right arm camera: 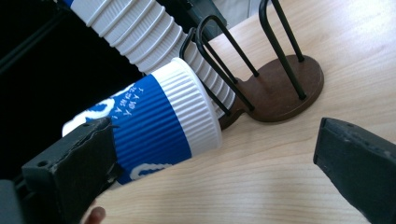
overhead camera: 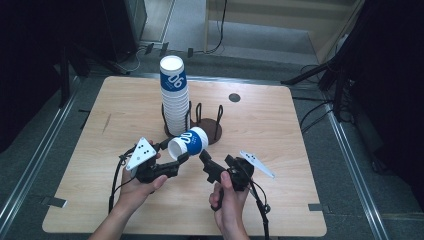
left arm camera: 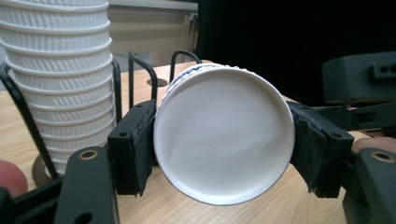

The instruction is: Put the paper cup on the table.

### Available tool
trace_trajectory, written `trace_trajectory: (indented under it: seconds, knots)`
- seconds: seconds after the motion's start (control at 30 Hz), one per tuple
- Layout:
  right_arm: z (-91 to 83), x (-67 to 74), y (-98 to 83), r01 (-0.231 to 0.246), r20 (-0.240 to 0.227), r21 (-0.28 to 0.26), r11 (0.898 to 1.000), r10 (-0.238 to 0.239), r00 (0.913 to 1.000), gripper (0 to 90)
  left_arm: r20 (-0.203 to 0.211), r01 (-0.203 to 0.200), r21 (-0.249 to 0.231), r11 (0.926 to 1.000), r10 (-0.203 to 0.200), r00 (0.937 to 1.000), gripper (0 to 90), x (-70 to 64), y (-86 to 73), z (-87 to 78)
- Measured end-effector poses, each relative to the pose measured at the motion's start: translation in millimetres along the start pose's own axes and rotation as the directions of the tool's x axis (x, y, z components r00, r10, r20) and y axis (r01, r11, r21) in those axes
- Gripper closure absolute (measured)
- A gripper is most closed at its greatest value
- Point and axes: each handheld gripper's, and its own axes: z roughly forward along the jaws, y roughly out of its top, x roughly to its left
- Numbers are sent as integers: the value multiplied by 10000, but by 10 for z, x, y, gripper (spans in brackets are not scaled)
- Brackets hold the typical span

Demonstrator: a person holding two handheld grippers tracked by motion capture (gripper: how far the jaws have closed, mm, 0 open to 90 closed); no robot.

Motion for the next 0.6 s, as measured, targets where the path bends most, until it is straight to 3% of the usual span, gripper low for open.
trace_trajectory:
  seconds: [0.17,0.2,0.4,0.6]
  knots:
    - [-5,14,28,-1059,51,4,9944,1059,9944,0,149,68,-172,9998,-66,9999,309,-21,-16,25]
    - [-11,25,29,-1463,49,89,9892,1463,9892,0,184,63,-189,9998,-59,9998,309,-29,-17,31]
    - [11,30,1,-2492,-145,100,9684,2493,9683,0,276,-17,-256,9997,24,9996,309,-84,-51,72]
    - [47,28,-17,-3181,-282,202,9479,3185,9475,0,292,-50,-398,9992,62,9996,309,-105,-76,93]
